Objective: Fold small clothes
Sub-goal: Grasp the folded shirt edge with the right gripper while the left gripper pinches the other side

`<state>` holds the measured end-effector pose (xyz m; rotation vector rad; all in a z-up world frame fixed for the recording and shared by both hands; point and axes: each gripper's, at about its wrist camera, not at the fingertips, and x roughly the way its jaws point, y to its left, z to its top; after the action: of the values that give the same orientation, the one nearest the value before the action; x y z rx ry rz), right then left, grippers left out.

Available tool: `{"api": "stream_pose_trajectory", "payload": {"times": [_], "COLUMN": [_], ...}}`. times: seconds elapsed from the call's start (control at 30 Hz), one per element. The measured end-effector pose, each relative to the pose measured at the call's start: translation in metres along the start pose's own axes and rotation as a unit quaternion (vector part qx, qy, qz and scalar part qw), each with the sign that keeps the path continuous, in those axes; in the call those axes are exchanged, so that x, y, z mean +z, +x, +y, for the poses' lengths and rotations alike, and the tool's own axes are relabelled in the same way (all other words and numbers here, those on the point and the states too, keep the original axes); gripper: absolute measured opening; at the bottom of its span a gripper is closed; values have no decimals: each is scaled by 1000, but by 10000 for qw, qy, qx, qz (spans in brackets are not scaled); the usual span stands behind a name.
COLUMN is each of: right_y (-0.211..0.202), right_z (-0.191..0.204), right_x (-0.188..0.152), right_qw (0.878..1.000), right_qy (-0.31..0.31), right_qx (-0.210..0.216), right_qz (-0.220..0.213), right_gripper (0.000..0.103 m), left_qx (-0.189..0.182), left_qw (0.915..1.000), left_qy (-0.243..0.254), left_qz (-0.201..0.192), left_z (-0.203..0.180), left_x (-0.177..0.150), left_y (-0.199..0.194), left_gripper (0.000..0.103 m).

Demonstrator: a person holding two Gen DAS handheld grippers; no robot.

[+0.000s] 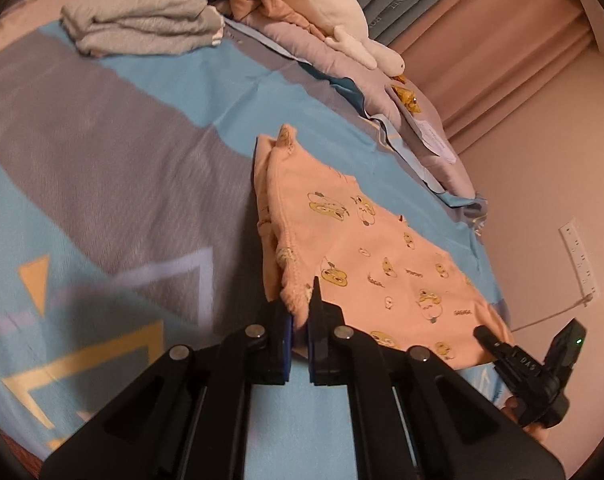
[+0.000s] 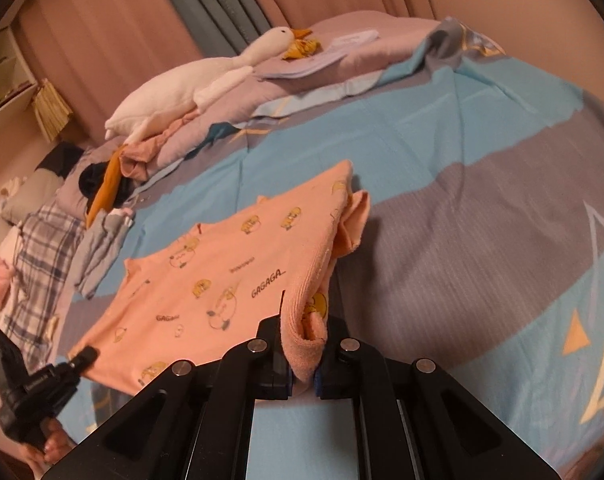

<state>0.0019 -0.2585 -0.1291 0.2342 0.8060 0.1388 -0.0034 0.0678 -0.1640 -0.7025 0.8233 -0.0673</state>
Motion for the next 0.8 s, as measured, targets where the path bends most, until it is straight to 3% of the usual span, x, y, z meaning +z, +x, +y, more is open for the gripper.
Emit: {"api": "stream_pose_trajectory", "payload": {"times": [0.33, 0.8], "right_y": [-21, -15], "right_z": [-6, -25], "right_x": [-22, -42], "right_qw": [9999, 9989], "right_qy": [-6, 214], "right_qx": [-155, -290], "right_qz": [24, 310], "right_gripper": [8, 8], "left_qx": [-257, -20], "left_qw": [9996, 9993], "left_qy": [56, 46], "left_qz": [66, 367], "left_z": [-4, 10], "left_x": [-26, -49], "left_y": [-25, -21], "left_gripper": [5, 5]}}
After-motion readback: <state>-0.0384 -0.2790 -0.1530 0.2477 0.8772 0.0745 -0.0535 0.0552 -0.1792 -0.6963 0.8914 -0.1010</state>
